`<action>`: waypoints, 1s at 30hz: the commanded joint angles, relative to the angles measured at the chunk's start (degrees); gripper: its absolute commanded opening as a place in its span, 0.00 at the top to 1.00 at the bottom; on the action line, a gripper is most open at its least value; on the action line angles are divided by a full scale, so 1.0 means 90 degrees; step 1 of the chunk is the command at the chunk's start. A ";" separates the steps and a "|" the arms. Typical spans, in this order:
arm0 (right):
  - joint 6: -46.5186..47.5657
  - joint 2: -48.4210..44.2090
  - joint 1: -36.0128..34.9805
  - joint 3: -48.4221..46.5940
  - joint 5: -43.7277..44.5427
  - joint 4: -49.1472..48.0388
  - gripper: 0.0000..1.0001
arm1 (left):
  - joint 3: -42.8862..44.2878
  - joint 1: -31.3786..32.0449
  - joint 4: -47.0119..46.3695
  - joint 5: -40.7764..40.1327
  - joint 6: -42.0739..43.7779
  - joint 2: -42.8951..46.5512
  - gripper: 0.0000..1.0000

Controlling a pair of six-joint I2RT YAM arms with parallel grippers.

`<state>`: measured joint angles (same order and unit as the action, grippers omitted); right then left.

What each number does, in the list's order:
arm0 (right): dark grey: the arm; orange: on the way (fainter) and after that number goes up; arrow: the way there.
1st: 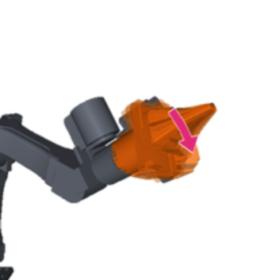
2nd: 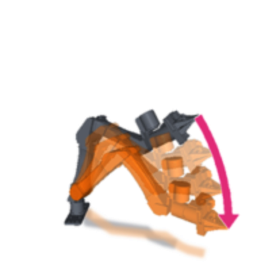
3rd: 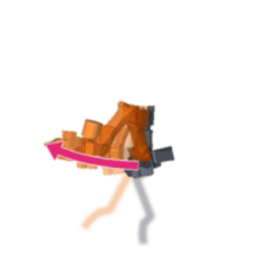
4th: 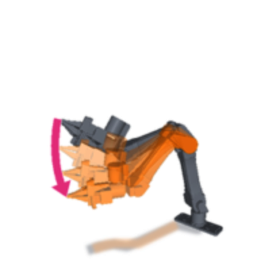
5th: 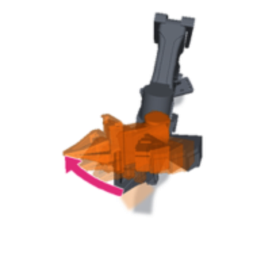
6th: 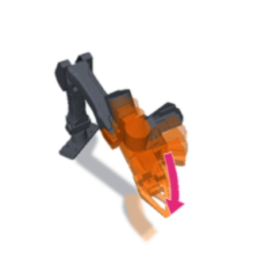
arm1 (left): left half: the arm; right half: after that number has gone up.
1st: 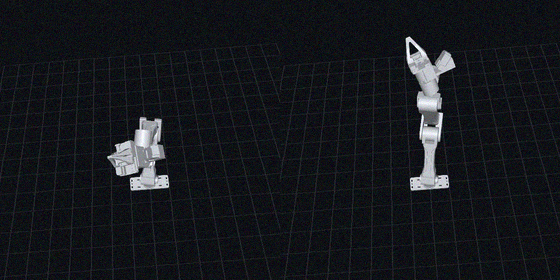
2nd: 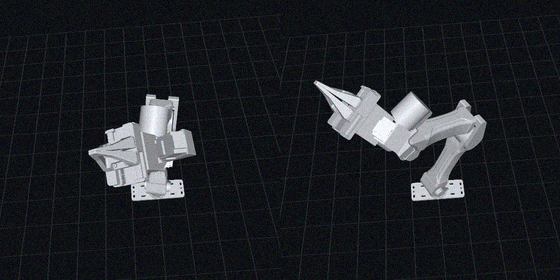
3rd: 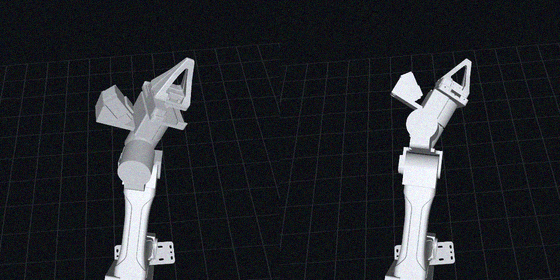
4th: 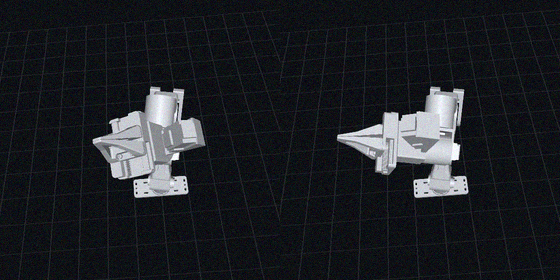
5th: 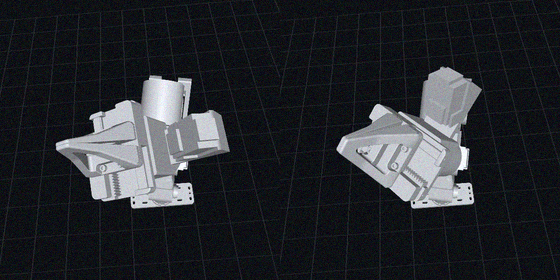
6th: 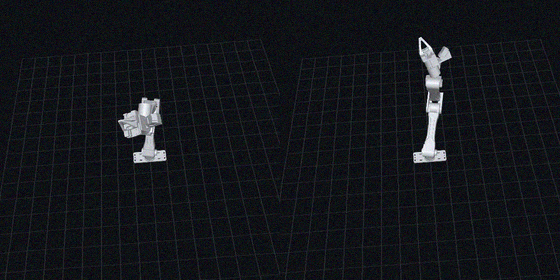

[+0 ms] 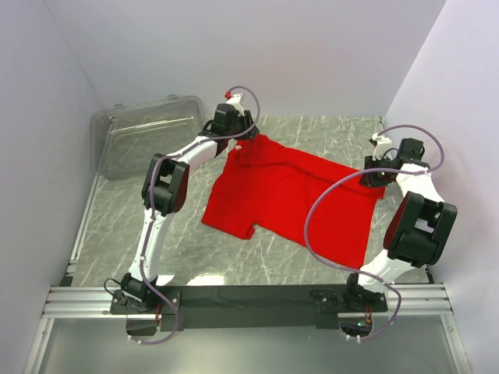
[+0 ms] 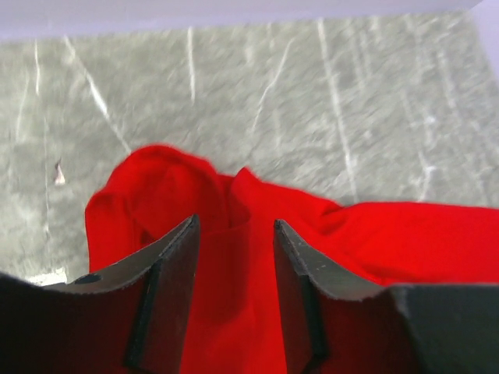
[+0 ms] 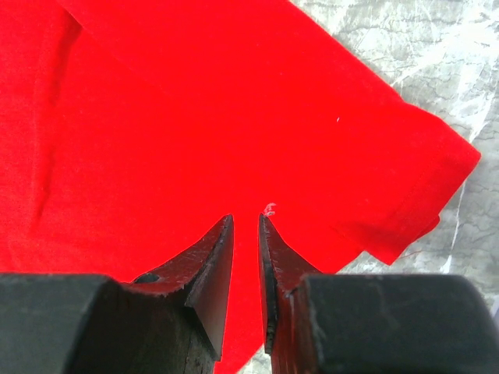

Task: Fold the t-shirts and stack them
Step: Fold the tshirt

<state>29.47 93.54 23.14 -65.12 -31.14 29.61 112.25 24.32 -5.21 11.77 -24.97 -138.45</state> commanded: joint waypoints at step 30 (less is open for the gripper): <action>0.0104 -0.0412 0.0095 0.0253 -0.0095 -0.0106 0.73 | -0.2332 0.0140 -0.1753 0.0849 0.0909 0.1778 0.99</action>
<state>29.67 93.06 23.55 -63.20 -31.14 29.67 95.33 25.28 -13.13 14.90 -19.94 -128.73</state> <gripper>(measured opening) 0.266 0.025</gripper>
